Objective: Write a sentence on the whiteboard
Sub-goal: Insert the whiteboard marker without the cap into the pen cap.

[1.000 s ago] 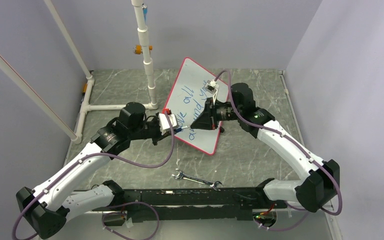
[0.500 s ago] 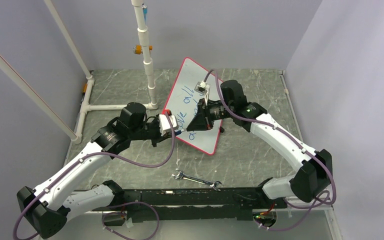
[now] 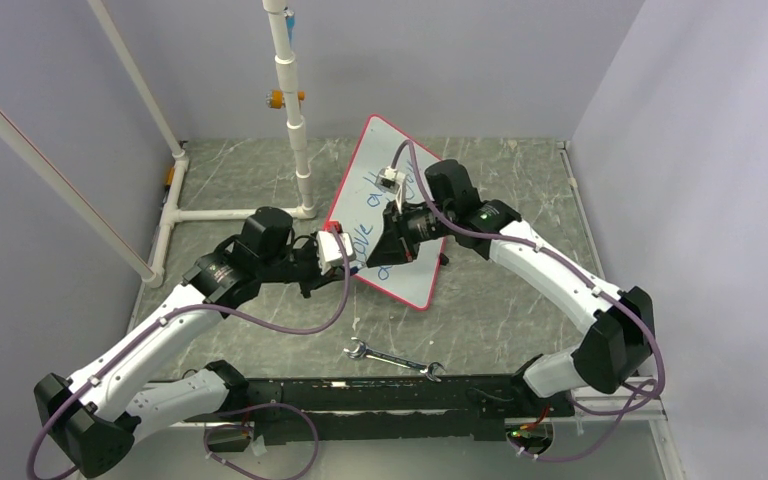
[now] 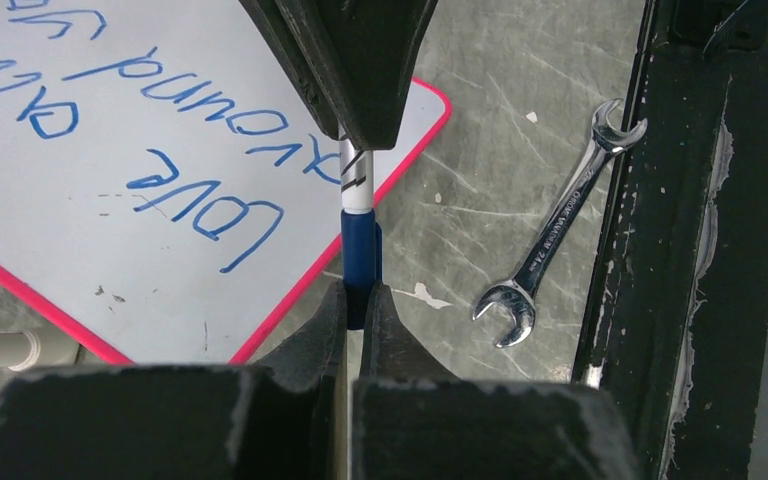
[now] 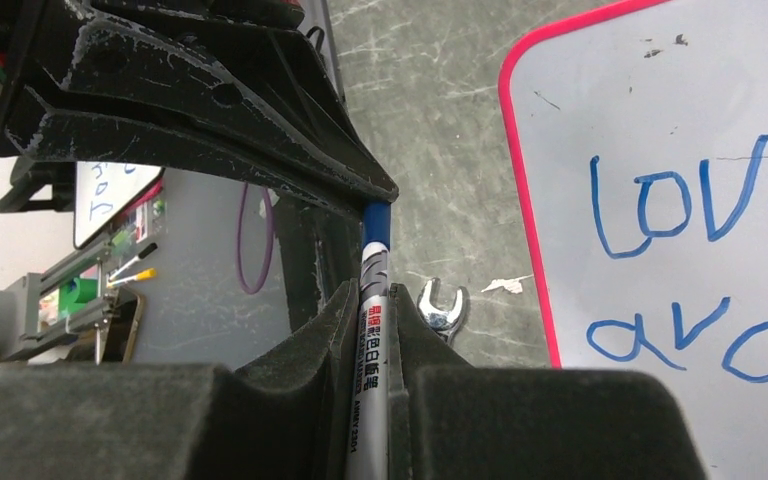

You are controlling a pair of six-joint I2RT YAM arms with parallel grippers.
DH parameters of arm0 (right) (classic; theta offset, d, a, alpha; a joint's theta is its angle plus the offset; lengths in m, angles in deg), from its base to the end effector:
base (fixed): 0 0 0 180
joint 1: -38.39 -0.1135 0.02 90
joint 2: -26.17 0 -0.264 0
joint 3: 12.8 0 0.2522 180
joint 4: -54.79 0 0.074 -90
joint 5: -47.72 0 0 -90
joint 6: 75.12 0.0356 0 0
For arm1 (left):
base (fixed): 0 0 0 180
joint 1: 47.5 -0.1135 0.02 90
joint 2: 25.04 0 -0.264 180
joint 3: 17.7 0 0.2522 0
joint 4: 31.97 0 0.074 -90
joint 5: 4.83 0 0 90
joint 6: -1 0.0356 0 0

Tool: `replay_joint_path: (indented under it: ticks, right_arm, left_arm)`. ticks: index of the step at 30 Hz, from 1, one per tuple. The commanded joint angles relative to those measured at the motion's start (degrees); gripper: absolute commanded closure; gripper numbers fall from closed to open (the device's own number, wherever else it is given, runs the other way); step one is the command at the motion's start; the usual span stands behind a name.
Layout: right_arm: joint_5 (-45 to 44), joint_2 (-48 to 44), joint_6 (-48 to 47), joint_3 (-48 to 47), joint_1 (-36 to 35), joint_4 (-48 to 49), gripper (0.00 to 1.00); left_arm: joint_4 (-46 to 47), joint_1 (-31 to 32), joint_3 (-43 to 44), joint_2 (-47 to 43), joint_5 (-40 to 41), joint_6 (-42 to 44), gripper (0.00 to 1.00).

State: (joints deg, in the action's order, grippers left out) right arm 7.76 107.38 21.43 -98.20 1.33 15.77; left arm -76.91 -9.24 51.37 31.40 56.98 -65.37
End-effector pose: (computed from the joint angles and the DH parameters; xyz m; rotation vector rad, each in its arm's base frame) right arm 0.2315 0.2090 0.3375 -1.0896 1.9690 1.3717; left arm 0.1539 -0.1428 0.3323 1.3372 1.6620 -0.6744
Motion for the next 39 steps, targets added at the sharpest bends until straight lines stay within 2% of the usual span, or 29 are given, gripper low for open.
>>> replay_joint_path:
  ticks: [1, 10, 22, 31, 36, 39]
  right_arm:
    - [0.7, 2.4, 3.4, -2.1, -2.6, 5.8, 1.00]
    - [1.1, 4.8, 7.6, -0.3, -7.1, 11.0, 1.00]
    - [-3.2, 10.0, 10.7, -3.2, -11.7, 10.5, 1.00]
    - [-3.0, 11.4, 8.7, -3.4, -13.8, 11.0, 1.00]
    - [-6.6, 9.8, 6.2, -3.7, -13.6, 7.4, 1.00]
    - [-9.8, 7.9, 4.0, -3.4, -13.2, 4.1, 1.00]
  left_arm:
    - [8.2, 0.9, 0.4, -1.1, -5.3, -0.4, 1.00]
    - [9.3, 1.0, 0.2, -2.1, -3.6, -0.6, 1.00]
    - [11.0, 0.9, -0.4, -3.8, -3.5, -1.0, 1.00]
    - [11.0, 1.0, -0.6, -4.4, -4.0, -1.2, 1.00]
    - [9.7, 1.0, -0.5, -4.2, -2.1, -0.9, 1.00]
    - [8.6, 1.0, -0.6, -3.9, -2.2, -0.3, 0.93]
